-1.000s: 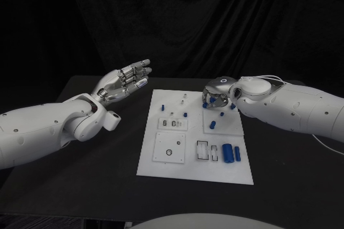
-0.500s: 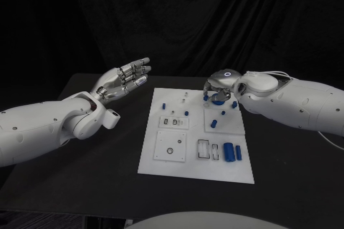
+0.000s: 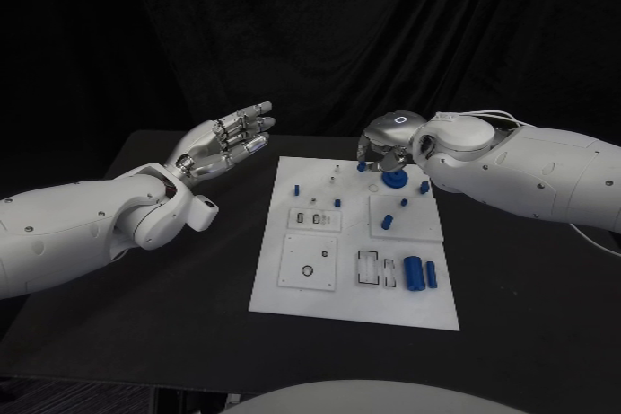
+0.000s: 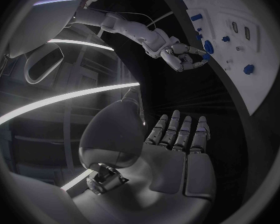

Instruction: Assemble the parts on the task board

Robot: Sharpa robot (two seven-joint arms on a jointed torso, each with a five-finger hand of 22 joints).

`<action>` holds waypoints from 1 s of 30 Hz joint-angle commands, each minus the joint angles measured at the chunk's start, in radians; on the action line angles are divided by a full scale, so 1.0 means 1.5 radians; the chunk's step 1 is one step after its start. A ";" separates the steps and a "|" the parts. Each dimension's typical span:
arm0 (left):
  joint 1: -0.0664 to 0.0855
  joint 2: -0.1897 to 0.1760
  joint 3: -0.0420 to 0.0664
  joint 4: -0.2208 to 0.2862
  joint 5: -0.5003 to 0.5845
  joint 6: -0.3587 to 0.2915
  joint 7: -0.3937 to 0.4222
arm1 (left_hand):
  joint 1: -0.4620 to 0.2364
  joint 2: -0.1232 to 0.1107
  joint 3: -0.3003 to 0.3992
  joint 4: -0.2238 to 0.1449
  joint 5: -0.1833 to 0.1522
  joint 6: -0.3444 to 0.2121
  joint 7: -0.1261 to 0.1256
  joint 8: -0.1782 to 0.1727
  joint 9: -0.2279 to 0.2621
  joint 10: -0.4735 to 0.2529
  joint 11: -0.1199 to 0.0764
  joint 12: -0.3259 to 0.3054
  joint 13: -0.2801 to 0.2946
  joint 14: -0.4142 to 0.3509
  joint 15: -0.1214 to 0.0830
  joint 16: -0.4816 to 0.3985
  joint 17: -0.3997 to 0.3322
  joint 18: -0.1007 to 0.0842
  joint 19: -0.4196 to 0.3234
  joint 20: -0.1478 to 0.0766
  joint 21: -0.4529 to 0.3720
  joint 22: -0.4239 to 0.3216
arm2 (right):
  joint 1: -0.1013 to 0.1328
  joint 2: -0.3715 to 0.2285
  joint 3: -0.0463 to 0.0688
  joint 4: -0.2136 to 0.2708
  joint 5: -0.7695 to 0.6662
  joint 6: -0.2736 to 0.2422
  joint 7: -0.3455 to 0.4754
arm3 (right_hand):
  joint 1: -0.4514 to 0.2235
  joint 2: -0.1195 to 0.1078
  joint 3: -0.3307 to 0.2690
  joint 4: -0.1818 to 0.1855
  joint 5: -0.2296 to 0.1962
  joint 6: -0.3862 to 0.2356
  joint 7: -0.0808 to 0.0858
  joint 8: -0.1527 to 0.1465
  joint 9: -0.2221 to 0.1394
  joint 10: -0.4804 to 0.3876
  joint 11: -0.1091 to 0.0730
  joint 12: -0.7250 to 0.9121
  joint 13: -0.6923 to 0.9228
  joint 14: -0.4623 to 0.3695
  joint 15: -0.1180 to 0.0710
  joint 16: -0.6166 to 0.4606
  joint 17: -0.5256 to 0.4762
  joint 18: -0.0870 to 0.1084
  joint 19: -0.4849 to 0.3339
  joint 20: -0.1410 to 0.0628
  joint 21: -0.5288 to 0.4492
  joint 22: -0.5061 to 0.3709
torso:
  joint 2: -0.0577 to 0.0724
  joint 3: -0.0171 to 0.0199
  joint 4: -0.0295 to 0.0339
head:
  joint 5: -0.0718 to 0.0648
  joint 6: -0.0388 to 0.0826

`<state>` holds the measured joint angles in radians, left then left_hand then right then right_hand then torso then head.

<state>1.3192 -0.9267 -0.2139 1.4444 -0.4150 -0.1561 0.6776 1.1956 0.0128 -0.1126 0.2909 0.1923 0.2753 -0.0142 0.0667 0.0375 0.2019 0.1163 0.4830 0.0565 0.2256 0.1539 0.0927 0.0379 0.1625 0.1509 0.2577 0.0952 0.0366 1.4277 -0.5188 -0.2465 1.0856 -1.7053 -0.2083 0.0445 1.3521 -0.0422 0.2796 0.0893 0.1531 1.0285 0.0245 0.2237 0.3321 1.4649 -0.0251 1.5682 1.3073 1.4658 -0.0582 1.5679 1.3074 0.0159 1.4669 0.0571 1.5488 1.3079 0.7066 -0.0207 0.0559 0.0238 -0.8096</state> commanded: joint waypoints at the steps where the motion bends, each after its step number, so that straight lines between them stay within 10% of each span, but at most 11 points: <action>1: 0.001 0.002 0.000 -0.001 -0.004 0.008 0.031 | 0.001 0.005 -0.003 0.001 0.004 -0.005 -0.001 -0.002 -0.001 -0.005 0.000 -0.004 -0.001 -0.001 0.003 -0.001 0.000 0.009 0.001 0.002 0.002 0.001 | 0.000 0.010 0.001 -0.012 0.009 0.023 -0.013 | -0.006 0.001 -0.005 -0.001 0.004 0.015 -0.022 0.026 0.059 0.071 -0.002 0.002 0.176 0.070 -0.001 0.002 0.176 -0.005 0.051 -0.003 -0.001 0.168 | 0.004 -0.0009 0.0037 | -0.003 0.002; 30: 0.001 0.010 0.001 0.004 -0.004 0.006 0.032 | 0.002 0.006 -0.005 0.000 0.004 -0.004 -0.002 -0.002 0.000 -0.004 0.001 -0.004 -0.001 -0.002 0.003 -0.002 0.000 0.009 -0.001 0.002 0.001 0.000 | -0.003 0.074 0.009 -0.088 0.013 -0.021 -0.031 | -0.009 0.003 -0.006 0.000 0.004 0.008 -0.020 0.020 0.059 0.071 -0.002 0.002 0.176 0.070 0.000 0.002 0.176 -0.005 0.052 -0.003 -0.001 0.168 | 0.028 -0.0088 0.0298 | -0.017 0.017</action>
<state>1.3192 -0.9139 -0.2138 1.4494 -0.4151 -0.1561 0.6778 1.1957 0.0127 -0.1125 0.2909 0.1923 0.2753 -0.0142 0.0667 0.0376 0.2019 0.1163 0.4830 0.0565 0.2256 0.1538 0.0927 0.0379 0.1625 0.1509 0.2576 0.0951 0.0364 1.4248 -0.4085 -0.2341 0.9546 -1.6853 -0.2026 0.0322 1.3362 -0.0475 0.2753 0.0905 0.1588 1.0229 0.0187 0.2541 0.3321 1.4649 -0.0250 1.5682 1.3081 1.4658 -0.0582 1.5679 1.3074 0.0159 1.4669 0.0571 1.5488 1.3076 0.7433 -0.0324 0.0950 0.0012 -0.7841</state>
